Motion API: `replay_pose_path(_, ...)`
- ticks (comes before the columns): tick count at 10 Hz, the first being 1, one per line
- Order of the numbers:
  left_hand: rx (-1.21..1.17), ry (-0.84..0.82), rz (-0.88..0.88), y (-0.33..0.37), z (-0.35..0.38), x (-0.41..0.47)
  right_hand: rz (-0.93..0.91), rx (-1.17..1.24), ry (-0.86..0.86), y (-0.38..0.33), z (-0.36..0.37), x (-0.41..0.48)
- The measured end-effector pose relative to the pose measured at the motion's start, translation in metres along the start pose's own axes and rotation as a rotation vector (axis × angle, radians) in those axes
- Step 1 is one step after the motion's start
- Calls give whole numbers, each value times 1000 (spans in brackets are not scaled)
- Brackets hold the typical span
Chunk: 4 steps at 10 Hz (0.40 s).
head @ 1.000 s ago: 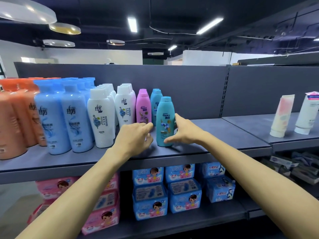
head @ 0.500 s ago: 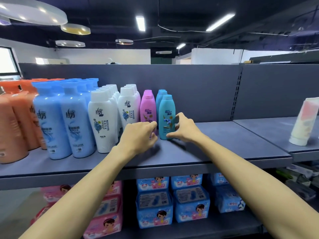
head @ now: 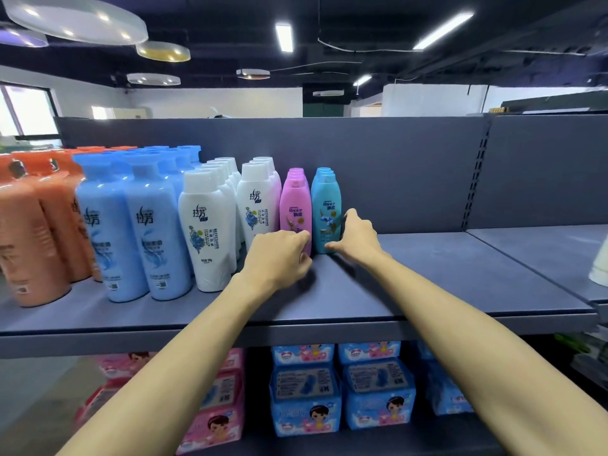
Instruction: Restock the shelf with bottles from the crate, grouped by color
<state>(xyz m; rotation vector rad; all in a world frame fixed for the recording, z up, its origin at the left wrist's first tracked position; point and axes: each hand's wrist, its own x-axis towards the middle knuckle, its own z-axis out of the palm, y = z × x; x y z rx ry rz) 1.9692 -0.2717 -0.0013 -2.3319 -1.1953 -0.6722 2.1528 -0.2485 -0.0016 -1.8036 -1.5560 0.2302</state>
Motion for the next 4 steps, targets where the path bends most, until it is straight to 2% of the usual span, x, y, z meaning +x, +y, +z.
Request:
replay_pose_path(2,14,-18,-22,-3,-6,-8,34,-43,18,-4,1,-7)
replay_pose_path(4,17,-29,-48,-2,-19,-19,-33,-77,24,-11,-7,-29)
